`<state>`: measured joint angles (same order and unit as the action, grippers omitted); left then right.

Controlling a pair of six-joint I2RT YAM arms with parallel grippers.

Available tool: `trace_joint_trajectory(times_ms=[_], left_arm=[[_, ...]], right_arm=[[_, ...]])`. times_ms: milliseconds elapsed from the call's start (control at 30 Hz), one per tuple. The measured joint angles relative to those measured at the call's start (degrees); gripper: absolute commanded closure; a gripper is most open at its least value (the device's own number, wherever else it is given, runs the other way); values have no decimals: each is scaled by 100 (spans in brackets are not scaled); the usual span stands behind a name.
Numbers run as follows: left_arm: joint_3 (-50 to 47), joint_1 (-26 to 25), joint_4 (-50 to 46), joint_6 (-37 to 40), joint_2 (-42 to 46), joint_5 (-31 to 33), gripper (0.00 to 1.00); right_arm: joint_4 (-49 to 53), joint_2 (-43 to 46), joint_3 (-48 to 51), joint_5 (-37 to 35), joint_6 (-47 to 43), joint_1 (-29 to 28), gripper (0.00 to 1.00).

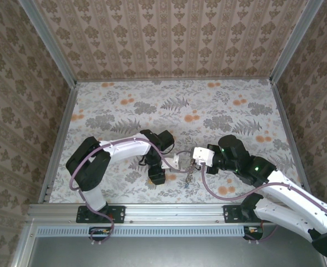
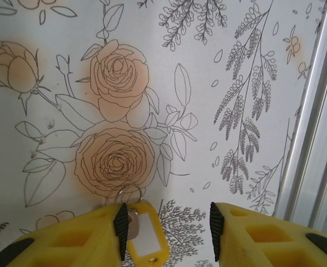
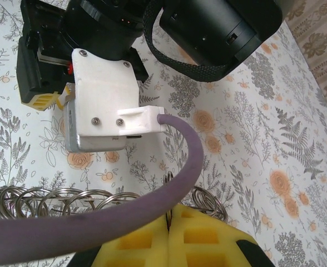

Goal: Put the keys on the keyring

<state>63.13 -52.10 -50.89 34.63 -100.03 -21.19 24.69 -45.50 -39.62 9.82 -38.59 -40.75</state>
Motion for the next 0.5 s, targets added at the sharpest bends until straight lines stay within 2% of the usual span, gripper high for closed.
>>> trace_joint_trajectory(times_ms=[300,500], left_arm=[[9,157,-4,579,-70,48,52],[11,306,-20,1252,-164,61,53]], right_arm=[[4,15,0,-4,0,0,100],[138,81,-31,-33,-2,44,100]])
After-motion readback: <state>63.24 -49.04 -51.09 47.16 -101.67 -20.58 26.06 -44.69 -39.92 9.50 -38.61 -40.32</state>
